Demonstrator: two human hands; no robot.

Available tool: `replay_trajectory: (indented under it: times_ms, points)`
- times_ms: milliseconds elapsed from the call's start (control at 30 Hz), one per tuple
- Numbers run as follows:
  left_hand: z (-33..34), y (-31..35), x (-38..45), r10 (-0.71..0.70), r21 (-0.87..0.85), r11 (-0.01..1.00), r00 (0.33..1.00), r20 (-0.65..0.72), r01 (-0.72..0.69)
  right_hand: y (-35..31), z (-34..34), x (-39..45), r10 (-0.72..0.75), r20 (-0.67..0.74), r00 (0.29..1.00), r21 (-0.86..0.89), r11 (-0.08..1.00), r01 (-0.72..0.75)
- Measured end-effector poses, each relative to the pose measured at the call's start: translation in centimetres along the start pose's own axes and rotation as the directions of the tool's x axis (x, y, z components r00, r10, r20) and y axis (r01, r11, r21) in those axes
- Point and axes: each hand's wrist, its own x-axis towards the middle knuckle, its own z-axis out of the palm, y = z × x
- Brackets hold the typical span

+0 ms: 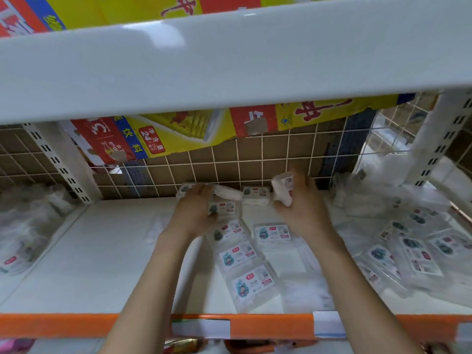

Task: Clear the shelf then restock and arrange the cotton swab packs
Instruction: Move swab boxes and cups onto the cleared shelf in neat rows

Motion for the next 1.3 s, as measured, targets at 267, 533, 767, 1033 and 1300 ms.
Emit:
replay_trajectory:
  times_ms: [267,533,767,1033,1300]
  points:
    - [-0.4,0.4,6.4,0.078,0.18,0.977,0.975,0.21,-0.117,0.2,-1.4,-5.8,0.028,0.038,0.999,0.11,0.993,-0.032]
    - [1.4,0.4,6.5,0.14,0.275,0.946,0.98,0.142,-0.175,-1.1,-0.9,-6.5,-0.009,0.043,0.999,0.146,0.989,0.002]
    - [-0.9,-0.9,1.4,0.188,0.108,0.979,0.973,-0.137,-0.174,-3.7,1.1,-5.9,0.053,0.051,0.997,0.24,0.969,-0.064]
    - [-3.0,-6.4,-8.8,0.045,-0.352,0.911,0.902,-0.43,-0.214,-9.4,5.7,-6.8,0.035,0.114,0.993,0.148,0.988,-0.052]
    - [-6.4,-17.7,-14.2,-0.021,-0.434,0.877,0.885,-0.465,-0.207,-19.1,13.5,-9.4,-0.089,0.081,0.993,0.174,0.982,0.074]
